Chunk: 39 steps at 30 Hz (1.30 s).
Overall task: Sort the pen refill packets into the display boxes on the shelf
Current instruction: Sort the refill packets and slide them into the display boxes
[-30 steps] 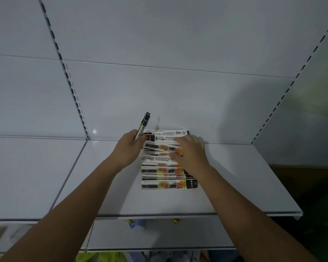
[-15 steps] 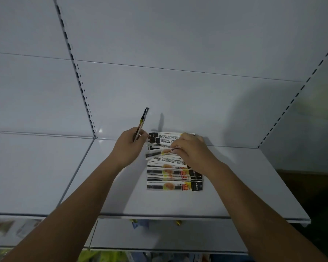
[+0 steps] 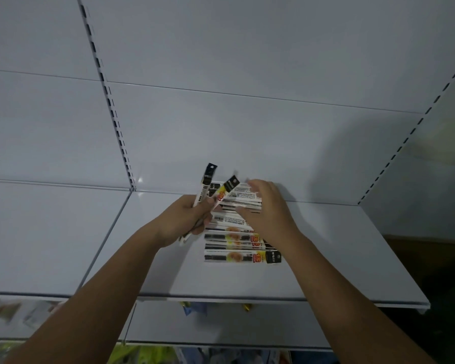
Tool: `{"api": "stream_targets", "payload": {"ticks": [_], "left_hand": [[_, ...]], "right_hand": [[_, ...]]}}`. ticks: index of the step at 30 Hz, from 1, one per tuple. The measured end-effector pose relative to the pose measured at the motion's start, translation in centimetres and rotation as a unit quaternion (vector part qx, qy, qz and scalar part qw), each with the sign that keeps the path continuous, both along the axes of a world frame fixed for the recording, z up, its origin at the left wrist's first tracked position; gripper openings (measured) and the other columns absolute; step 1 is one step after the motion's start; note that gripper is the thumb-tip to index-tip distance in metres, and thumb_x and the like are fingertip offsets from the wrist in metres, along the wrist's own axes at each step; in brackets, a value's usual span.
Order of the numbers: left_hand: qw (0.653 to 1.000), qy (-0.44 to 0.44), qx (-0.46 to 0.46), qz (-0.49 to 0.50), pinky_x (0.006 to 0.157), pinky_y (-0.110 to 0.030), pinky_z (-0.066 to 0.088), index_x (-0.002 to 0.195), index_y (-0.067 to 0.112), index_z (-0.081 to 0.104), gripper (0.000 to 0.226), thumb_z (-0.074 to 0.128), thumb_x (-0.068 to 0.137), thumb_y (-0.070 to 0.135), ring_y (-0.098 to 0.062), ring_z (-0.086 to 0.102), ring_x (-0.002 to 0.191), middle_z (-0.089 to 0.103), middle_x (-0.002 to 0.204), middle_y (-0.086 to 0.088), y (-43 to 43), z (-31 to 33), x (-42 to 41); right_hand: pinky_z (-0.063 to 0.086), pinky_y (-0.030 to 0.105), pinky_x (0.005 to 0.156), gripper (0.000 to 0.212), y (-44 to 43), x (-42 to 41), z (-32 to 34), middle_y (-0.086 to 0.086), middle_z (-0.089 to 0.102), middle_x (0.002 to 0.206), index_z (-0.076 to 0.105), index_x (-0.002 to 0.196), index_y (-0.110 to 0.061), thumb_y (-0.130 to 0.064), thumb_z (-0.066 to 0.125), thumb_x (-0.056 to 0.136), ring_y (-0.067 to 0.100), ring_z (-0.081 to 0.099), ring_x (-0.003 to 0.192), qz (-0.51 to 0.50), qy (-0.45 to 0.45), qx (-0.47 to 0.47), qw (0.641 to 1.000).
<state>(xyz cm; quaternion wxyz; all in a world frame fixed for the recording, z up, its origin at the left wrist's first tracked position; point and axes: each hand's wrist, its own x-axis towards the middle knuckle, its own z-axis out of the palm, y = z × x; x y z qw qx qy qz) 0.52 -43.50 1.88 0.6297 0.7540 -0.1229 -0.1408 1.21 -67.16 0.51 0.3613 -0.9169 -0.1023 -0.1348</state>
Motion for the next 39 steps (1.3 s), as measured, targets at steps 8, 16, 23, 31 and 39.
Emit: {"api": "stream_targets", "payload": {"ticks": [8,16,23,31,39], "left_hand": [[0.997,0.025,-0.012,0.068,0.063,-0.039,0.046,0.103,0.002,0.058,0.019,0.041,0.107,0.008,-0.024,0.048,0.059,0.065,0.083,-0.011,0.2,-1.0,0.5],[0.994,0.027,0.033,0.101,0.055,-0.033,0.038,0.1,0.01,0.065,0.033,0.048,0.11,0.037,-0.017,0.041,0.056,0.049,0.064,0.005,-0.5,-1.2,0.7],[0.993,0.01,0.025,0.115,0.053,-0.029,0.029,0.079,0.019,0.052,0.036,0.051,0.108,0.041,-0.014,0.035,0.055,0.046,0.066,0.002,0.2,-1.0,1.2],[0.992,0.04,0.019,0.118,0.054,-0.031,0.036,0.103,0.01,0.069,0.04,0.054,0.106,0.047,-0.019,0.047,0.061,0.061,0.076,-0.005,-0.2,-0.5,1.6],[0.996,0.047,0.073,0.004,0.053,-0.029,0.036,0.098,0.015,0.073,0.038,0.059,0.103,0.05,-0.021,0.047,0.058,0.07,0.077,-0.013,-0.7,0.2,1.3]], "right_hand": [[0.036,0.04,0.109,0.054,-2.3,-0.9,-2.2,-0.012,0.058,0.13,0.061,0.136,-0.032,-0.056,0.073,0.089,0.013,0.047,0.126,0.02,0.084,-0.162,0.983],[0.036,0.042,0.106,0.036,-1.8,0.2,-3.2,-0.008,0.061,0.123,0.066,0.129,-0.031,-0.05,0.062,0.099,0.017,0.047,0.12,0.031,0.091,-0.187,0.978],[0.047,0.048,0.103,0.024,-2.5,0.5,-1.8,-0.007,0.063,0.118,0.065,0.123,-0.026,-0.038,0.063,0.102,0.017,0.059,0.108,0.054,0.08,-0.15,0.984],[0.051,0.043,0.102,0.016,-2.3,0.0,-0.5,-0.025,0.066,0.108,0.069,0.114,-0.035,-0.034,0.07,0.098,0.004,0.061,0.107,0.114,0.038,-0.084,0.989],[0.032,0.038,0.109,0.016,-0.6,0.3,0.1,-0.023,0.063,0.111,0.07,0.115,-0.03,-0.031,0.069,0.099,0.005,0.052,0.109,0.112,-0.013,-0.125,0.986]]}}
